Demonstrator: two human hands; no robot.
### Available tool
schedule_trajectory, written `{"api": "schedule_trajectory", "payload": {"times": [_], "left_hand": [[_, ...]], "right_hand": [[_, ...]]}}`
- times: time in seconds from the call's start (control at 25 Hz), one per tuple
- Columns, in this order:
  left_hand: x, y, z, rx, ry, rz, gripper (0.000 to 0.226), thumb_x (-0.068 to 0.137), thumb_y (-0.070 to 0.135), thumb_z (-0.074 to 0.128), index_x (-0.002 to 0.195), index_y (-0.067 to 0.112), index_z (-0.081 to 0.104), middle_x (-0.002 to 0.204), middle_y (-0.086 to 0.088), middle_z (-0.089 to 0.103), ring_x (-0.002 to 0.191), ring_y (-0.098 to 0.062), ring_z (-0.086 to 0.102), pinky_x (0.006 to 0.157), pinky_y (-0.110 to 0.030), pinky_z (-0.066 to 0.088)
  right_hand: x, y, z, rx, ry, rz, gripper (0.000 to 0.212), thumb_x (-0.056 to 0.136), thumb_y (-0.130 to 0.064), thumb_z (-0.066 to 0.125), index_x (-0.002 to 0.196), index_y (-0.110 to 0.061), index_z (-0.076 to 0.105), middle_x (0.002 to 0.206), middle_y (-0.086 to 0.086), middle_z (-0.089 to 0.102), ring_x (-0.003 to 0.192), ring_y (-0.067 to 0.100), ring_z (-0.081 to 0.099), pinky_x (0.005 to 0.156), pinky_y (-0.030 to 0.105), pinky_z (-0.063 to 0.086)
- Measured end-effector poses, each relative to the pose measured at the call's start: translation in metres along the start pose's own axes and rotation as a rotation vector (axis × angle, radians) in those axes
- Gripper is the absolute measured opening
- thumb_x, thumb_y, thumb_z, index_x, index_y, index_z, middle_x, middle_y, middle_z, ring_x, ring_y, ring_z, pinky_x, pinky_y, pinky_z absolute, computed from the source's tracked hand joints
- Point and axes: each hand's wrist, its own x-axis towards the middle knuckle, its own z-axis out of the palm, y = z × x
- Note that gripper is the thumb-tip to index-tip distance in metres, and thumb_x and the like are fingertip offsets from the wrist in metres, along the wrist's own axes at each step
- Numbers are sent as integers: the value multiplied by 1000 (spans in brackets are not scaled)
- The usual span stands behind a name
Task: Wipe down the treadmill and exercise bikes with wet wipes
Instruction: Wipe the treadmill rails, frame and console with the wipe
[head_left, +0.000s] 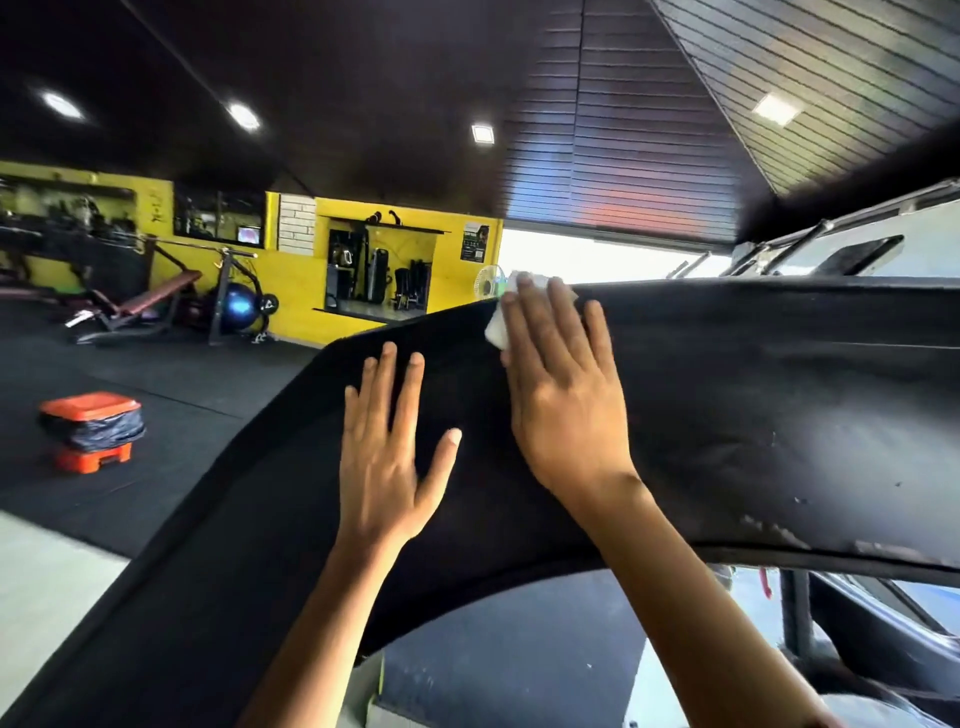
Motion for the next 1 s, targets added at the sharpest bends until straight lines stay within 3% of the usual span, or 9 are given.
{"api": "schedule_trajectory", "payload": {"times": [0.12,0.28,0.36,0.56,0.8,1.0], "left_hand": [[-3,-11,-3,11,-8,25,66,97,50,34,150,12,21,158,-15,18,147,-29,13,120,-34,3],[-12,-26,-5,-8,4,-7,65,98,49,33,150,11,21,158,-15,17,147,-29,14,121,-34,3],[-17,-28,-4,-1,3,-8,65,98,48,32,150,10,21,158,-15,17,147,-29,13,121,-33,3],[-32,-30,-4,22,-27,-10,66,98,48,32,150,9,21,158,-14,12,148,-26,8,120,-35,4],[-54,-32,-1,22,-64,-31,66,99,51,27,152,13,16,160,-10,8,148,-22,6,120,-32,3],[-85,-24,5,-1,-75,-67,66,100,51,27,151,12,17,159,-11,9,148,-24,7,120,-33,3]], "right_hand": [[-6,2,2,-51,-54,-220,43,101,-17,41,144,-10,41,151,8,36,142,24,29,118,43,17],[-24,21,-12,-39,62,86,44,101,-12,42,144,-6,38,151,12,34,143,31,25,119,42,12],[-18,2,0,-32,88,128,47,97,-8,47,143,-4,39,151,14,34,143,33,24,118,43,11],[-41,-39,20,17,-122,-238,52,93,-12,51,144,-12,41,153,4,33,143,20,27,118,38,18],[-53,-21,0,-2,-8,215,47,99,-16,41,145,-8,38,153,7,31,146,19,13,119,37,6],[-101,-40,9,61,-197,-170,50,96,-13,45,145,-13,39,154,1,31,144,15,24,118,35,18]]}}
